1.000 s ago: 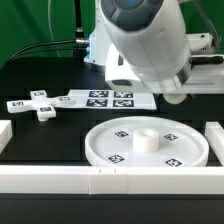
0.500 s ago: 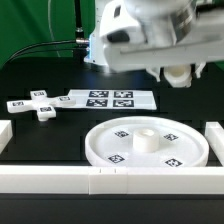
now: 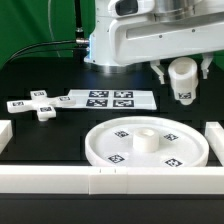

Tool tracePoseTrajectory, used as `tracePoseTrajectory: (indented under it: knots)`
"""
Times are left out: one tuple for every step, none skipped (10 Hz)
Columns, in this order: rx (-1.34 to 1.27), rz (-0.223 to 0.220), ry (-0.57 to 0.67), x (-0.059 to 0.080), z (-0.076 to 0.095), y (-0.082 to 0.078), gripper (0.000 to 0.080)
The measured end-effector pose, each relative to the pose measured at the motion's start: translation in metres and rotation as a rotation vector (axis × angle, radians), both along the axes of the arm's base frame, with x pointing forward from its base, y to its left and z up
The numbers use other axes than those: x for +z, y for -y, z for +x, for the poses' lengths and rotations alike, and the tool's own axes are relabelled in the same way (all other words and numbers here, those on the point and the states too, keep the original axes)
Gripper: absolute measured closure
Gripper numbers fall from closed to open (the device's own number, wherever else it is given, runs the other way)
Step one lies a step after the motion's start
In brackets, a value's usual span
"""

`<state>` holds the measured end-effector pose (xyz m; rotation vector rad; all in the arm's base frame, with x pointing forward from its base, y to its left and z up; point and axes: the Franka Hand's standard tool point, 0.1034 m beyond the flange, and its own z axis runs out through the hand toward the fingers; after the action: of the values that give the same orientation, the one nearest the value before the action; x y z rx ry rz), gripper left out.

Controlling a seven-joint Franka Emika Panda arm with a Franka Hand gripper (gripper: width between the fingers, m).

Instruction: Assemble round table

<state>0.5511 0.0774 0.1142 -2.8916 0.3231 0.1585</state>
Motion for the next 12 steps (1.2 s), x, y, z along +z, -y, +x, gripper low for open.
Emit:
tracePoseTrajectory:
  knots:
    - [-0.014, -0.027, 0.098, 0.006, 0.006, 0.006, 0.039]
    - [0.027, -0.063, 0.184, 0.01, 0.011, 0.01, 0.039]
    - [0.065, -0.098, 0.267, 0.012, 0.016, 0.012, 0.039]
    - [0.032, -0.112, 0.341, 0.009, 0.015, 0.011, 0.039]
    - [0.024, -0.131, 0.418, 0.009, 0.017, 0.011, 0.039]
    - [0.017, -0.148, 0.486, 0.009, 0.017, 0.012, 0.039]
    - [0.053, -0.151, 0.466, 0.005, 0.013, 0.012, 0.039]
    - [0.134, -0.172, 0.482, 0.007, 0.015, 0.016, 0.039]
    - [0.191, -0.189, 0.494, 0.009, 0.017, 0.021, 0.039]
    - [0.232, -0.201, 0.5, 0.011, 0.019, 0.026, 0.039]
    - [0.242, -0.205, 0.501, 0.011, 0.02, 0.03, 0.039]
    - [0.241, -0.204, 0.5, 0.01, 0.02, 0.029, 0.039]
